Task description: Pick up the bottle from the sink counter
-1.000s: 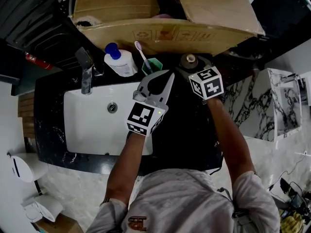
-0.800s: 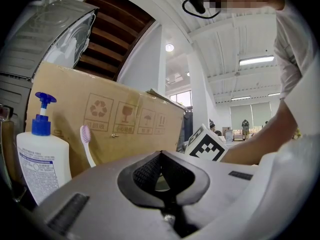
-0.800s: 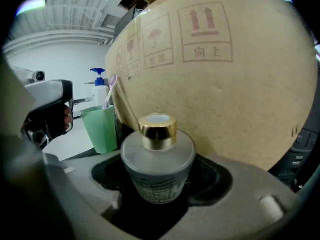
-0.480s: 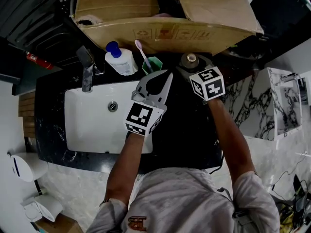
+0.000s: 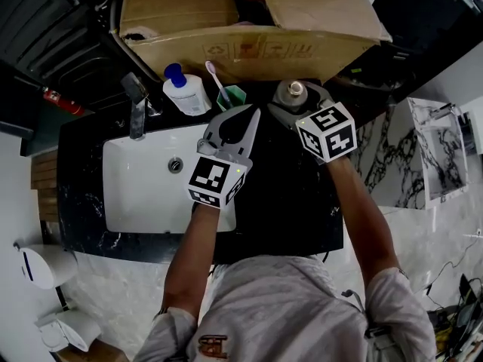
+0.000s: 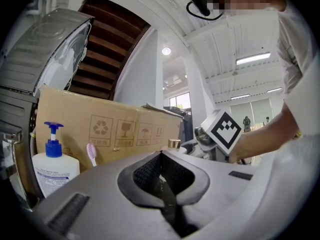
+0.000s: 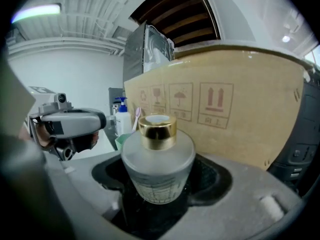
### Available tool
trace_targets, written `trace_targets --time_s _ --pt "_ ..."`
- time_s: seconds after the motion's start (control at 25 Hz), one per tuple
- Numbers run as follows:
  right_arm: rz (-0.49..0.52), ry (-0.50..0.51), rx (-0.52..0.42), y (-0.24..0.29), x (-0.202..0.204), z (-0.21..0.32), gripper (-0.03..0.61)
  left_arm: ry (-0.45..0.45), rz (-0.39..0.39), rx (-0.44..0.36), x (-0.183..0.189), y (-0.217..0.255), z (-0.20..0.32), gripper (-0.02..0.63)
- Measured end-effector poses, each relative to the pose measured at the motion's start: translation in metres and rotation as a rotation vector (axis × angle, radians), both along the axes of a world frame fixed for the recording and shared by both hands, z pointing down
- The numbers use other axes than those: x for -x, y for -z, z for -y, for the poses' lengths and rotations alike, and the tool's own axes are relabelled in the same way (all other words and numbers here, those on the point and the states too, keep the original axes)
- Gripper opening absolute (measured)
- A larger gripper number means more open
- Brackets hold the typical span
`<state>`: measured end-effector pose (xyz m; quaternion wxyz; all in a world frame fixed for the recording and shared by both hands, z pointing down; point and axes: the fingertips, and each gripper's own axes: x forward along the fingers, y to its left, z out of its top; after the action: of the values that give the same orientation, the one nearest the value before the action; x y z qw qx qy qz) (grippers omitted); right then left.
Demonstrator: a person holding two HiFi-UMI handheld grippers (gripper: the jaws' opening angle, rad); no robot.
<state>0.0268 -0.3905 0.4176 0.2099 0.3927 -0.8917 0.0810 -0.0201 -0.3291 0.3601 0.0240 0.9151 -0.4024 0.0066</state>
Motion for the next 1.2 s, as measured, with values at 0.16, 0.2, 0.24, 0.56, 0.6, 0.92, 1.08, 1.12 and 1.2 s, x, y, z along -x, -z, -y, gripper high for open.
trace_targets --time_s 0.16,0.2,0.24,0.56,0.6,0.92,1.08,1.12,1.2 --pt "0.021 0.020 -0.029 0.024 0.002 -0.021 0.333 -0.006 0.004 -0.018 -0.001 0.010 -0.011 0.000" --pt "0.025 0.025 -0.037 0.029 0.003 -0.027 0.333 -0.008 0.005 -0.022 -0.001 0.012 -0.014 0.000" --pt "0.028 0.030 -0.043 0.034 0.003 -0.033 0.333 -0.009 0.005 -0.026 -0.001 0.014 -0.018 0.000" --pt "0.035 0.041 -0.072 0.051 0.004 -0.069 0.333 -0.022 0.000 -0.048 -0.002 0.025 -0.039 0.000" --pt "0.036 0.040 -0.074 0.053 0.003 -0.073 0.333 -0.024 -0.001 -0.050 -0.003 0.026 -0.042 0.000" --pt "0.051 0.036 -0.094 0.063 0.000 -0.095 0.333 -0.027 -0.011 -0.059 -0.003 0.030 -0.055 0.000" --pt "0.061 0.035 -0.101 0.068 -0.001 -0.105 0.333 -0.031 -0.012 -0.065 -0.004 0.033 -0.060 0.000" --pt "0.064 0.035 -0.104 0.069 -0.001 -0.107 0.333 -0.031 -0.013 -0.067 -0.004 0.034 -0.061 0.000" --pt "0.068 0.036 -0.110 0.073 -0.001 -0.111 0.333 -0.032 -0.014 -0.069 -0.004 0.035 -0.062 0.000"
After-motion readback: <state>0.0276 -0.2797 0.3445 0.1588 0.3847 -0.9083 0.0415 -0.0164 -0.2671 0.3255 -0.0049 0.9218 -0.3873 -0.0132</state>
